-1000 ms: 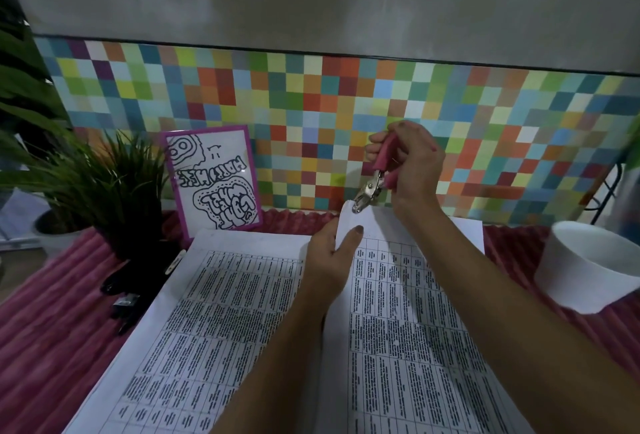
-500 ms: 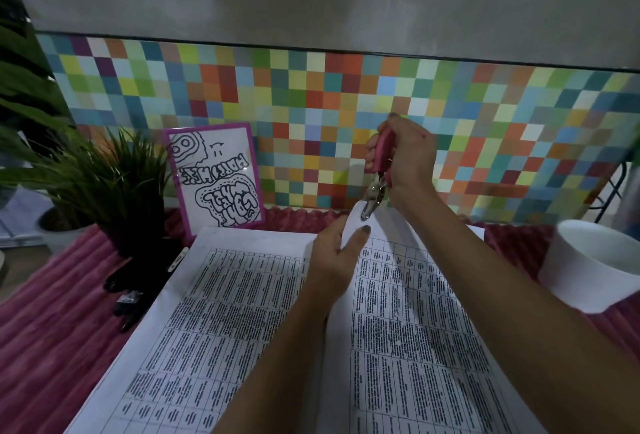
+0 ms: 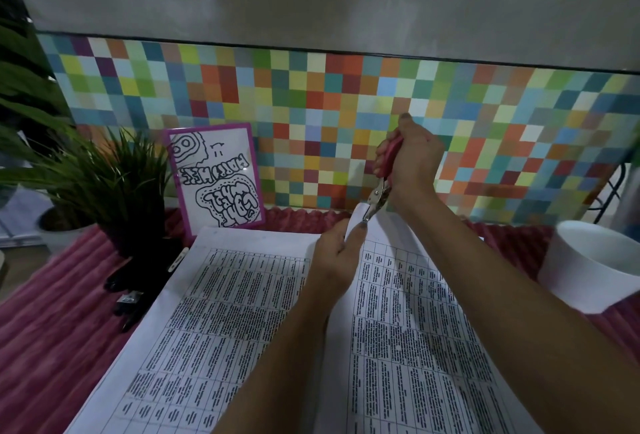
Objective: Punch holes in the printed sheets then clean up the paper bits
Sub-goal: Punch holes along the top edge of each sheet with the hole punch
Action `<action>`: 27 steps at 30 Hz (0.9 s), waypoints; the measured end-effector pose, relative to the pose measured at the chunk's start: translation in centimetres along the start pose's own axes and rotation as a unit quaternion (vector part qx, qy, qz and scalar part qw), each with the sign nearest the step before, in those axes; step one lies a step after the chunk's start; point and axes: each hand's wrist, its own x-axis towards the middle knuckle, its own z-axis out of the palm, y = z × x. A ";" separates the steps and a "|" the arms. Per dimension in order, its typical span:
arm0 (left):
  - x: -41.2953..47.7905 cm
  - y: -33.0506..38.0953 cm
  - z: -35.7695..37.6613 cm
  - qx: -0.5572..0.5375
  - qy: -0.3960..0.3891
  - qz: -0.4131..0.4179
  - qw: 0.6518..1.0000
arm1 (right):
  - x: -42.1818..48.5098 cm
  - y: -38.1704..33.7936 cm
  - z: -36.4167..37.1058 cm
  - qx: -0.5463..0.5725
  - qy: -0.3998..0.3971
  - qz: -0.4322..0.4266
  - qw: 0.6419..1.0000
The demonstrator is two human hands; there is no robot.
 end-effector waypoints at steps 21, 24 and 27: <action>-0.4 0.0 0.2 0.090 0.045 0.045 0.994 | -0.9 -1.4 -0.7 -0.077 -0.080 0.058 0.992; -0.4 0.1 0.2 0.110 0.052 0.041 0.992 | -0.7 -1.1 -1.3 -0.070 -0.060 0.100 0.991; -0.5 -0.1 0.1 0.121 0.050 0.039 0.991 | -0.9 -0.9 -1.4 -0.036 -0.057 0.133 0.989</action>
